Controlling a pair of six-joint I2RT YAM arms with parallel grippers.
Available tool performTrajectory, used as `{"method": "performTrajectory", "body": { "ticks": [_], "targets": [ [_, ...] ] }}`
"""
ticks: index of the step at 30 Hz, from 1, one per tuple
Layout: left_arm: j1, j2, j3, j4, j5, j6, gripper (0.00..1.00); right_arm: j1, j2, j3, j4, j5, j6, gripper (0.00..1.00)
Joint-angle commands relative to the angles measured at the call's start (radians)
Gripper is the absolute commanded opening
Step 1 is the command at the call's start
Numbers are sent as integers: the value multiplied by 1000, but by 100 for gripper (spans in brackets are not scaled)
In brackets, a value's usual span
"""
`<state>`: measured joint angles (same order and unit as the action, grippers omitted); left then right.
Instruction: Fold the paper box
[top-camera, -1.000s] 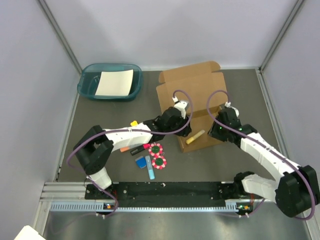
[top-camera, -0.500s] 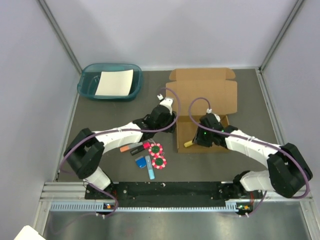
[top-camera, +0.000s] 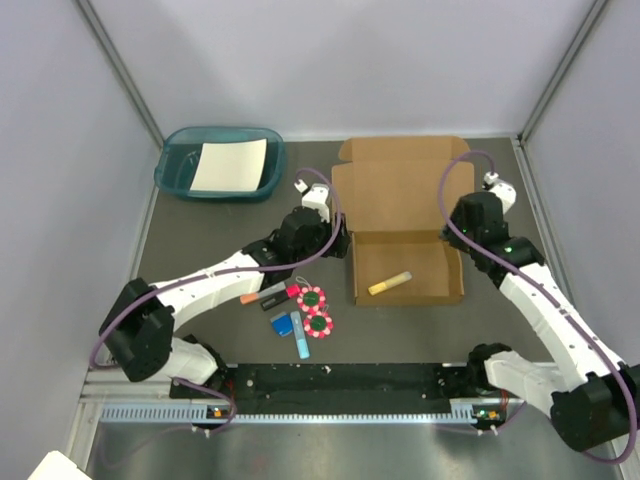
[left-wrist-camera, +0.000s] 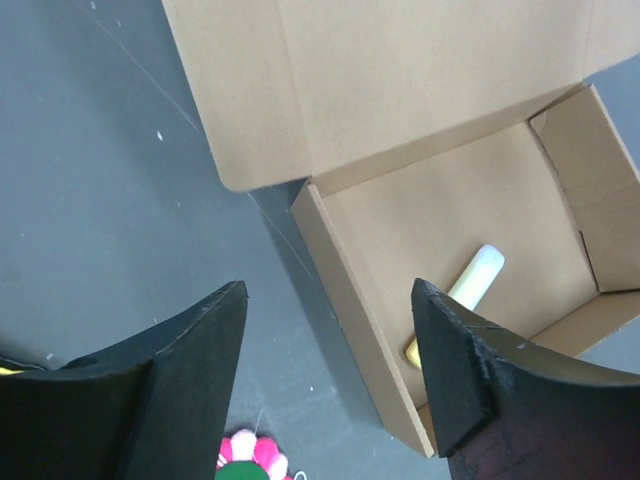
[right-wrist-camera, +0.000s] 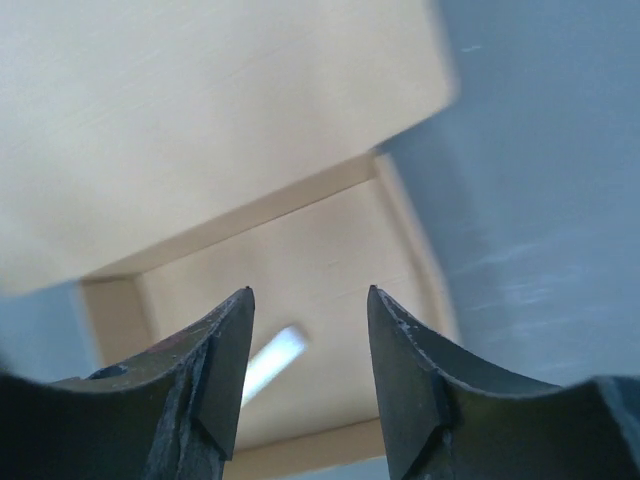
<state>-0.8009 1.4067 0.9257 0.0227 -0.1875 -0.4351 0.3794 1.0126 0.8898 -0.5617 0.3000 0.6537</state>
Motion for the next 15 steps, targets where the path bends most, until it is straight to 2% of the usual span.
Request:
{"method": "performTrajectory", "body": {
  "ticks": [1,4,15],
  "targets": [
    [11,21,-36,42,60,-73,75,-86,7,32,-98,132,-172,52],
    [3,69,-33,51,115,-117,76,-88,1,12,-98,107,-135,52],
    [-21,242,53,57,137,-128,73,-88,-9,-18,-98,110,-106,52]
  ]
}}
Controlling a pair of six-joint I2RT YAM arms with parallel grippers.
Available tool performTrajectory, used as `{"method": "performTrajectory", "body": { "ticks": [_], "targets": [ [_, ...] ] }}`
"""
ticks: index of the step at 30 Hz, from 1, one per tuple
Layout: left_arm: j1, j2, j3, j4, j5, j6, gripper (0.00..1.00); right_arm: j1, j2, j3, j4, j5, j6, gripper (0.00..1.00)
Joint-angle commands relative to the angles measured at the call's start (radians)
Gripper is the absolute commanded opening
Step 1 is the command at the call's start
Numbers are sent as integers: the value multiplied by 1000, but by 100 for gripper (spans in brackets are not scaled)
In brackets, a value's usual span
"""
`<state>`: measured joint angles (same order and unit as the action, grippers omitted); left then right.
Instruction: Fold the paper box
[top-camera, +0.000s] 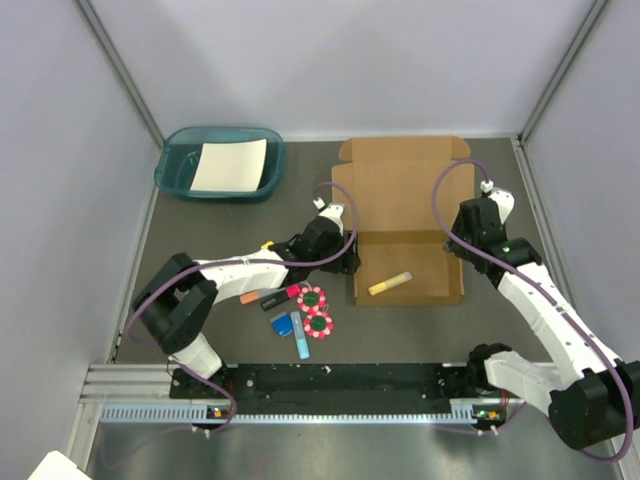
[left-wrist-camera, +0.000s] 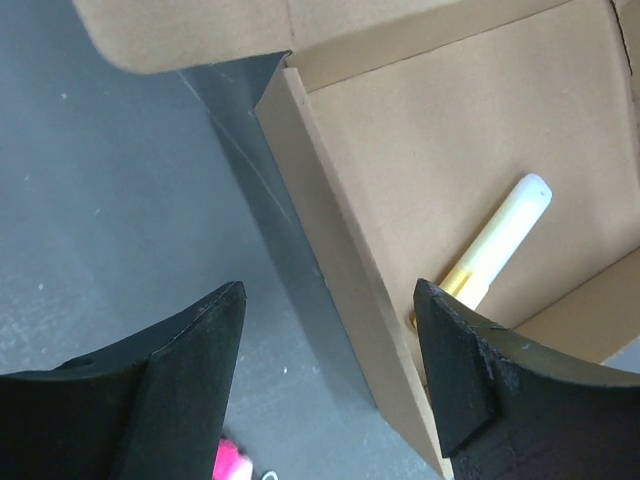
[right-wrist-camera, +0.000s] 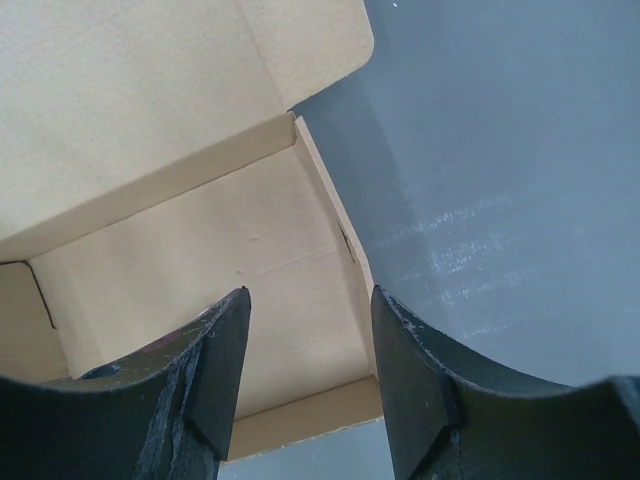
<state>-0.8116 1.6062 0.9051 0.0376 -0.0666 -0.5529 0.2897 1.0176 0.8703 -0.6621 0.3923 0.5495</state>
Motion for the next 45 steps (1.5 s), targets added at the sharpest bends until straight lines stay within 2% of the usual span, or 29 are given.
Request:
{"method": "performTrajectory", "body": {
  "ticks": [1,8,14,23,29,36,45],
  "targets": [
    [-14,56,83,25,10,-10,72,2,-17,1,4,13,0,52],
    [-17,109,103,33,-35,-10,56,0,-36,-14,15,3,6,52],
    [-31,146,190,-80,-116,68,41,2,-36,-22,28,-3,12,52],
    [-35,167,176,-137,-183,88,20,3,-28,-28,45,-15,20,51],
    [-32,138,143,-176,-274,87,17,2,-30,-34,51,-13,20,51],
    [-8,18,81,-208,-373,76,18,0,-14,-45,75,-32,17,51],
    [22,-22,14,-234,-424,-2,16,42,-13,-68,113,-174,-51,53]
  ]
}}
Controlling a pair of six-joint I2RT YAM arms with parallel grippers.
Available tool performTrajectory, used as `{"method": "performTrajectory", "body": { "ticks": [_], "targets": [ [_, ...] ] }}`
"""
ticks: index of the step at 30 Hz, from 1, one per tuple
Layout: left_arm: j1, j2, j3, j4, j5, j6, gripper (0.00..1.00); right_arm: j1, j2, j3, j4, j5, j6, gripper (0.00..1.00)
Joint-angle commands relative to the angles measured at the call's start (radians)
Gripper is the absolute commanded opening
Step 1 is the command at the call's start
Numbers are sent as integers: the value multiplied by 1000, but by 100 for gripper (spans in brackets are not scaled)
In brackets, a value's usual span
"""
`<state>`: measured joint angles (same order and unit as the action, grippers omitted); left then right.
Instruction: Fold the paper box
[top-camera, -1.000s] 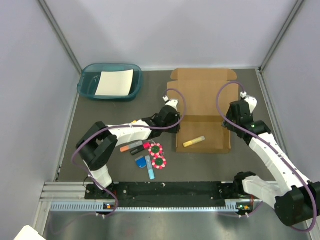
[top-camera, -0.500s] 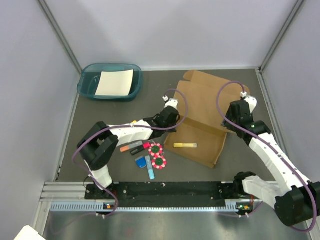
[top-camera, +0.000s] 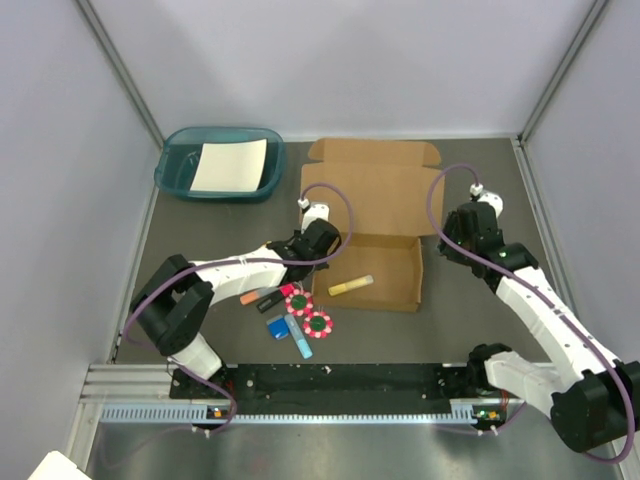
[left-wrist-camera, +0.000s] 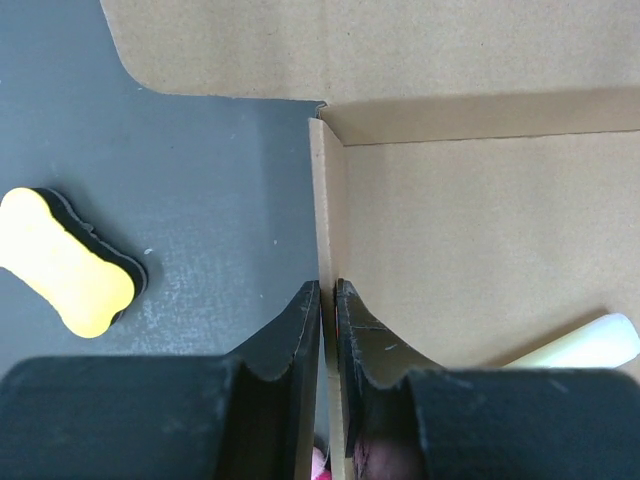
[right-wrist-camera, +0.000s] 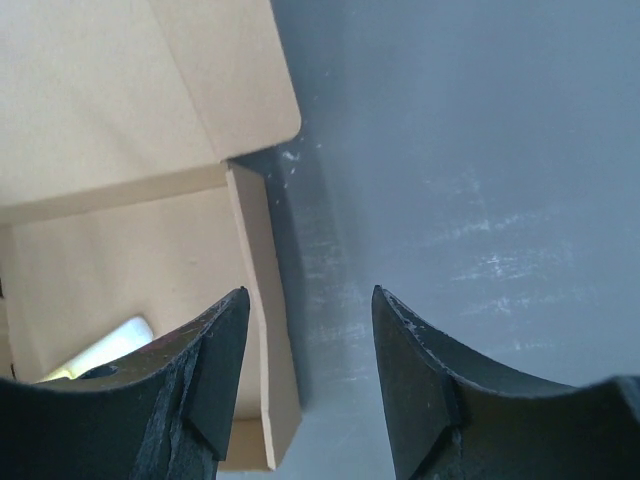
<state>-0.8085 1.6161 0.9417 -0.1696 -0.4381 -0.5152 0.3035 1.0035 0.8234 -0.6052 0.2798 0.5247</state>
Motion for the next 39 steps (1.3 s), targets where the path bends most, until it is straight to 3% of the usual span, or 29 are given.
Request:
{"method": "performTrajectory", "body": {
  "ticks": [1,14,26,31,32,37,39],
  "targets": [
    [22,-32,-27,-25,-51,-48,16,42,18,-26,64,-64,-23,53],
    [35,-19,-14,21,-16,-42,16,158,220,-43,229,-76,15,45],
    [34,-27,-30,58,44,-65,16,204,322,-49,286,-80,40,28],
    [35,-44,-32,51,36,-68,16,217,331,-35,277,-77,44,30],
    [35,-51,-32,38,23,-68,17,217,316,-29,272,-64,43,35],
    [45,-128,-27,-11,-42,-65,50,217,253,3,216,-8,24,48],
    [49,-151,-18,-34,-69,-57,54,217,225,19,197,5,18,50]
  ]
}}
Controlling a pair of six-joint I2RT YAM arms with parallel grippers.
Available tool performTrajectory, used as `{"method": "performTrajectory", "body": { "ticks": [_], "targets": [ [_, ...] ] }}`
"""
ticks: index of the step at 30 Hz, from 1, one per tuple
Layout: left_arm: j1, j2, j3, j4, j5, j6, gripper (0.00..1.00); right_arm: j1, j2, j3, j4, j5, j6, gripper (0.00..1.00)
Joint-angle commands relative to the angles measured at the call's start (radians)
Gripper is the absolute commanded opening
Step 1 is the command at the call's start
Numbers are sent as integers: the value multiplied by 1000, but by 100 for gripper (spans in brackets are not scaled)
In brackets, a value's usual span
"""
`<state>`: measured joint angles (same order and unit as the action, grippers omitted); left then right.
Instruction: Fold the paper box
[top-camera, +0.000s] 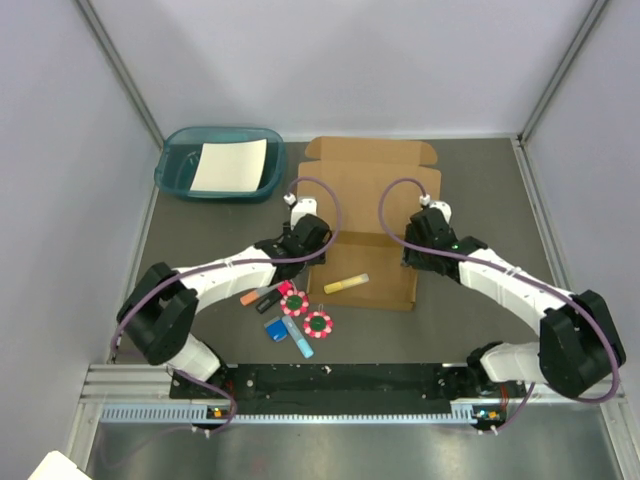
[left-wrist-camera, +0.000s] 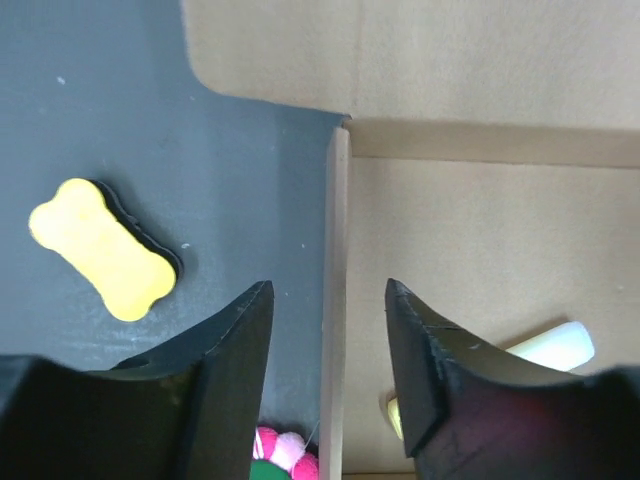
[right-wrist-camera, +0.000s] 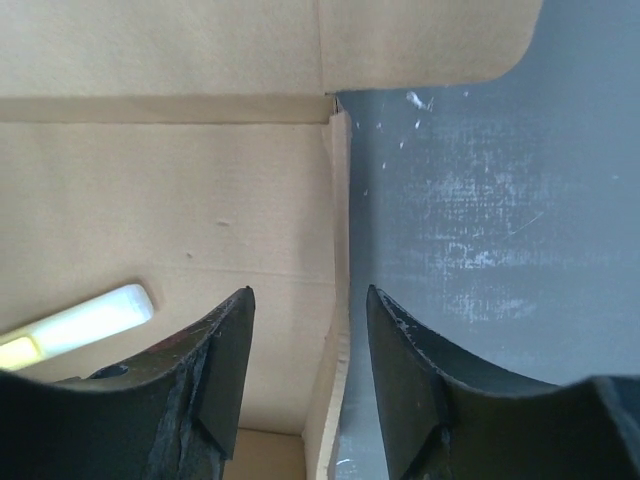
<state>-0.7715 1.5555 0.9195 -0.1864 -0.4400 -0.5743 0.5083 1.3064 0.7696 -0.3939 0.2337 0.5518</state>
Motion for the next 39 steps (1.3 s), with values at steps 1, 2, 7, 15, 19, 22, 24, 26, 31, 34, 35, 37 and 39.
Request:
{"method": "performTrajectory", "body": {
  "ticks": [1,2,7,15,19,22,24,26,31,34,35,37,39],
  "targets": [
    [14,-115,5,-24,-75,7,58,12,-82,83,-16,53,-10,50],
    [15,-129,8,-30,-80,10,60,12,-90,89,-29,55,-15,51],
    [23,-254,28,-64,-89,40,66,12,-136,143,-78,67,-32,53],
    [213,-410,-15,220,306,116,77,-83,-202,290,-92,26,-116,55],
    [400,-265,37,361,650,99,81,-188,-225,283,-42,-144,-50,55],
    [483,-134,116,432,867,94,83,-186,-263,240,1,-217,-24,55],
    [523,-47,165,485,982,97,84,-188,-286,224,18,-231,-18,55],
    [544,12,218,525,1070,108,84,-188,-306,211,21,-261,-15,54],
    [623,152,285,561,1169,79,99,-188,-357,178,26,-306,-7,54],
    [646,190,298,597,1188,73,99,-188,-383,155,33,-326,-1,54],
    [646,201,321,590,1190,92,99,-188,-387,151,38,-330,2,54],
    [646,244,353,558,1208,109,99,-188,-394,140,44,-336,5,54],
    [646,290,407,529,1221,129,99,-188,-397,134,47,-338,3,54]
  ]
}}
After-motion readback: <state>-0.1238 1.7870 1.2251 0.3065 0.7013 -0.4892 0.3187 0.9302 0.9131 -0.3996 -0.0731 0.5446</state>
